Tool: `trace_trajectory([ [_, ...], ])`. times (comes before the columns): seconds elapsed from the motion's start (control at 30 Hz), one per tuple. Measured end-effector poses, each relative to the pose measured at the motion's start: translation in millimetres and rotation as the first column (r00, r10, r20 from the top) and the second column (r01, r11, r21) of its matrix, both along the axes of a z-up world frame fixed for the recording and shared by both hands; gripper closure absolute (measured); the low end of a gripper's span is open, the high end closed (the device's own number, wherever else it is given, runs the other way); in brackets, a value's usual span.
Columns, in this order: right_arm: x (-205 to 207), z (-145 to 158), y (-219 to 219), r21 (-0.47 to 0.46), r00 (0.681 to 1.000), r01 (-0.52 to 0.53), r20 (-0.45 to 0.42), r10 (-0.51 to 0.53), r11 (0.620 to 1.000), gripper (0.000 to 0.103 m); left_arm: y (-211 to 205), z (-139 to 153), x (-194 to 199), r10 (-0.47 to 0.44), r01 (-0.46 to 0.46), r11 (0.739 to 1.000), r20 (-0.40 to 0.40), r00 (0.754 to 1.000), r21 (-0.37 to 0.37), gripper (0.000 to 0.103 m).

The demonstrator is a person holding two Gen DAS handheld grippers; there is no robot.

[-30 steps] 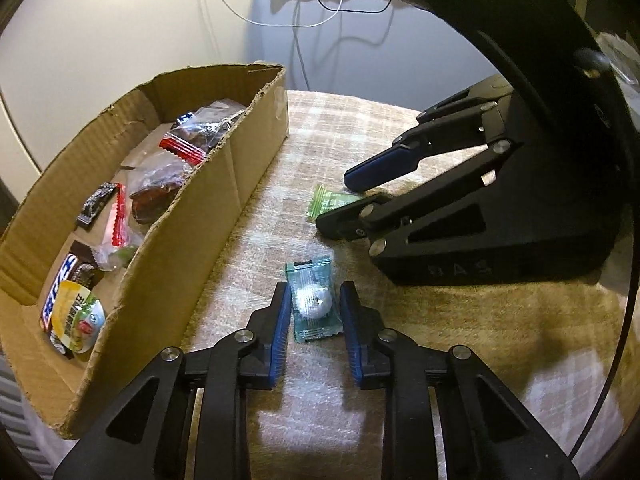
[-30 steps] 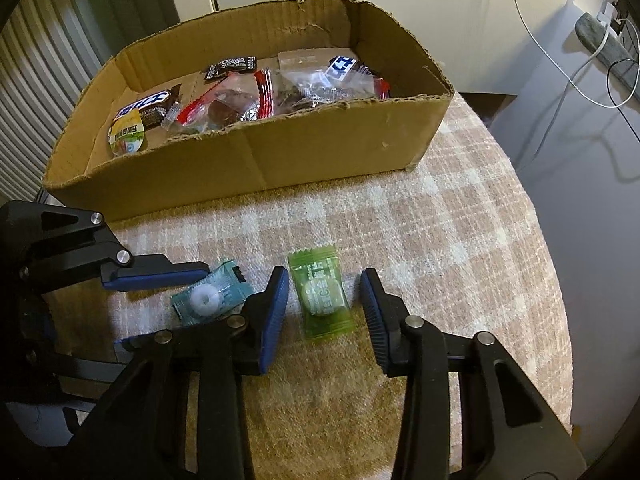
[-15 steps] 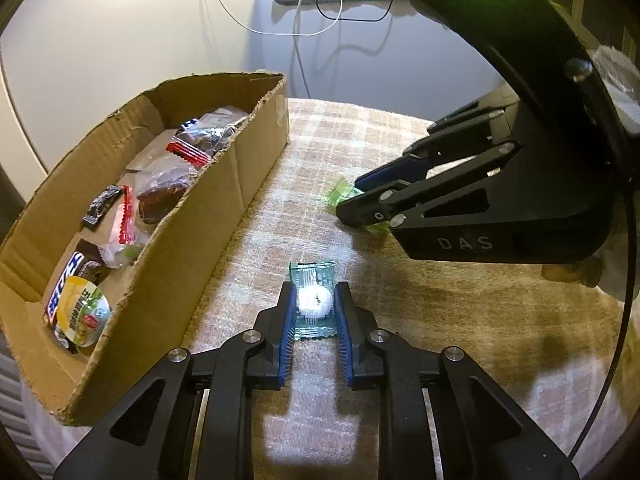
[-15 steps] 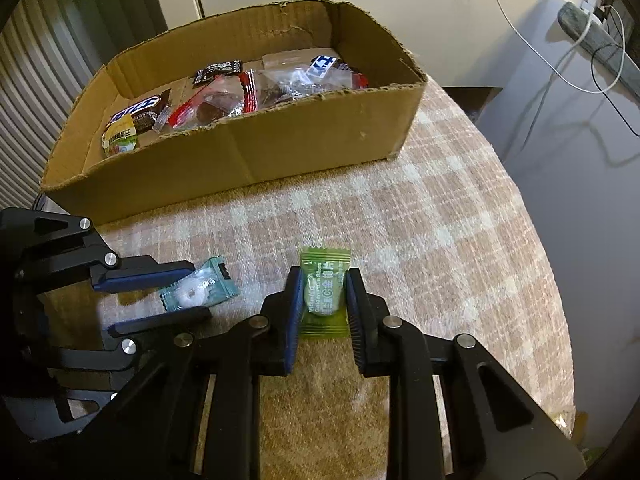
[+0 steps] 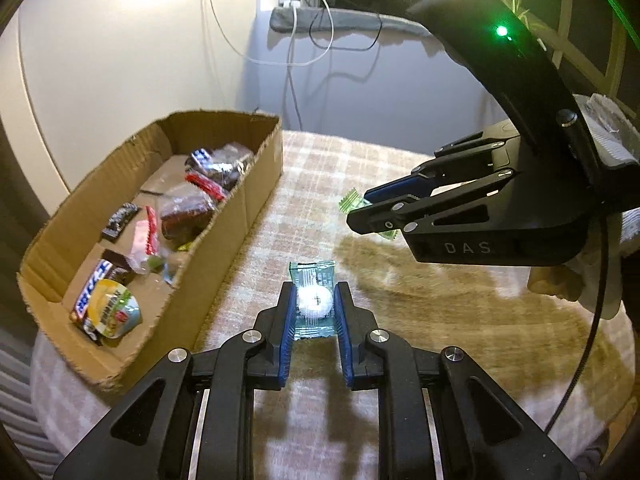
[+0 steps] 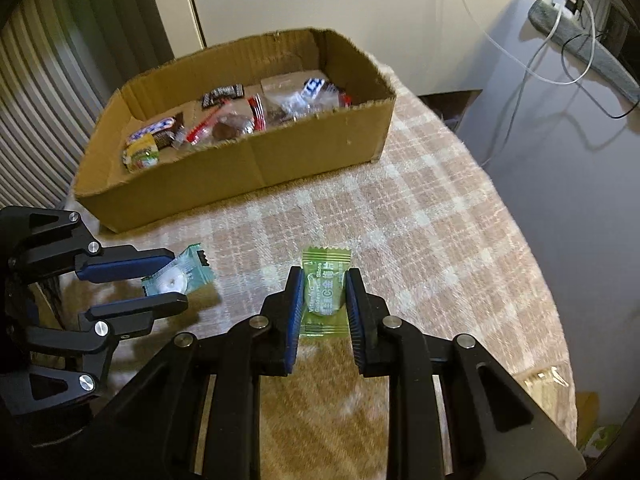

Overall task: Organize snacks
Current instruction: 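Lift and carry the mint packet and green candy over the box with both tools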

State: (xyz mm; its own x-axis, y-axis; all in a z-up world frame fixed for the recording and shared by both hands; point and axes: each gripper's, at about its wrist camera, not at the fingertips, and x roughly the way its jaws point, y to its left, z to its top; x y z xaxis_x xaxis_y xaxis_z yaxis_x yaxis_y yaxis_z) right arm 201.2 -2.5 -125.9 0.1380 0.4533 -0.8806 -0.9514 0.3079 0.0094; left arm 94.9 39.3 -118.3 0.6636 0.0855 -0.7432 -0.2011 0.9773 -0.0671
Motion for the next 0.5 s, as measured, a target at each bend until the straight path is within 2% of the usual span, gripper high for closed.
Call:
trace_trajectory([
  [0.23,-18.2,36.4,-5.5,0.062,1.000,0.018,0.014,-0.019,0.998,0.081,7.0,25.9,-19.0,0.009,-0.010,1.000,0.065,0.998,0.005,0.086],
  [0.5,-39.0,63.7,8.0,0.104,0.999,0.035,0.030,-0.038,0.994,0.081,30.8,44.4,-35.7,0.034,-0.037,0.999,0.126,0.991,0.018,0.086],
])
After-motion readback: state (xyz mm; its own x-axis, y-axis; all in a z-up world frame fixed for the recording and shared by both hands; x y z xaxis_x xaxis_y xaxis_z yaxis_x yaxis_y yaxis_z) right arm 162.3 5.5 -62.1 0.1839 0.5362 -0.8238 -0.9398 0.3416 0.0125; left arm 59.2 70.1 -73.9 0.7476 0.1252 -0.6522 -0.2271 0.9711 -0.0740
